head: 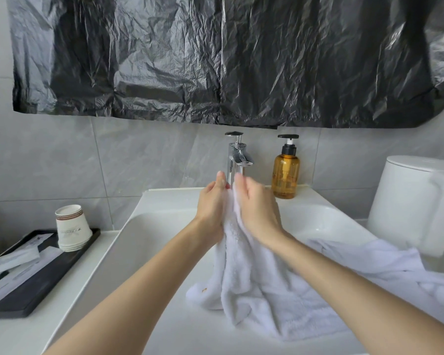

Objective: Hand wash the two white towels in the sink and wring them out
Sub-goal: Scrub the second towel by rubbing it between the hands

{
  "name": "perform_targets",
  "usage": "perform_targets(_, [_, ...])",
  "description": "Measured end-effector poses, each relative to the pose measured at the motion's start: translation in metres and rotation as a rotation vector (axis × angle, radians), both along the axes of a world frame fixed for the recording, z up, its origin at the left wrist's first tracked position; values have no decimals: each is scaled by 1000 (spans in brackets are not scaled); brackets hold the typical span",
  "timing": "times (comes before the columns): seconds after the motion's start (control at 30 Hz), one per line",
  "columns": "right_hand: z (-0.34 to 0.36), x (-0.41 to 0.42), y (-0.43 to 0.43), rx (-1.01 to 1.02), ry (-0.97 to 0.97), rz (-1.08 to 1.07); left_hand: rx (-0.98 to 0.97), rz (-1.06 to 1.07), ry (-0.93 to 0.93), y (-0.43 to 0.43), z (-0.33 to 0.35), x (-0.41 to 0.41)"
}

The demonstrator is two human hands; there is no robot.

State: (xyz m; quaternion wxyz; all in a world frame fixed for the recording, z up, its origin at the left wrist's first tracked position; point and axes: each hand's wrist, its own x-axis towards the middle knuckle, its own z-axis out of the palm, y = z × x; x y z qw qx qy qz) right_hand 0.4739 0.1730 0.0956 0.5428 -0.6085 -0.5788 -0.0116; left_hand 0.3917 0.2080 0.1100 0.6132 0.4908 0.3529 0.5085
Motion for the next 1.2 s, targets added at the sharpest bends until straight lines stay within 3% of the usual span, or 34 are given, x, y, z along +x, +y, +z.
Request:
perform_targets(0.07, [2,-1,1,-22,40,-34,-39,5,4,0,-1,3])
perform_targets(0.2, [-10,-18,-11,-54,-108,99,-94,59,-1,9,-3,-5])
perform_targets(0.3, [4,-1,4,-99,-1,17,-67,28,33,5,-4,2])
perform_targets(0.43, [-8,-6,-11,-31,-149,131,-66,27,31,6,-2,1])
perform_targets(0.57, [-1,8,9,-45,38,44,-84,9,53,5,-2,5])
perform_targets(0.67, [-12,-5,-7,-32,-106,271,-66,39,69,13,-1,-4])
perform_targets(0.8, [17,9,1,1,73,369,0,-113,236,22,-1,-15])
perform_targets(0.97, [40,44,-3,29,163,409,342,-211,608,20,12,-22])
perform_targets(1.2, [50,58,-11,-88,128,437,271,-650,295,17,11,-21])
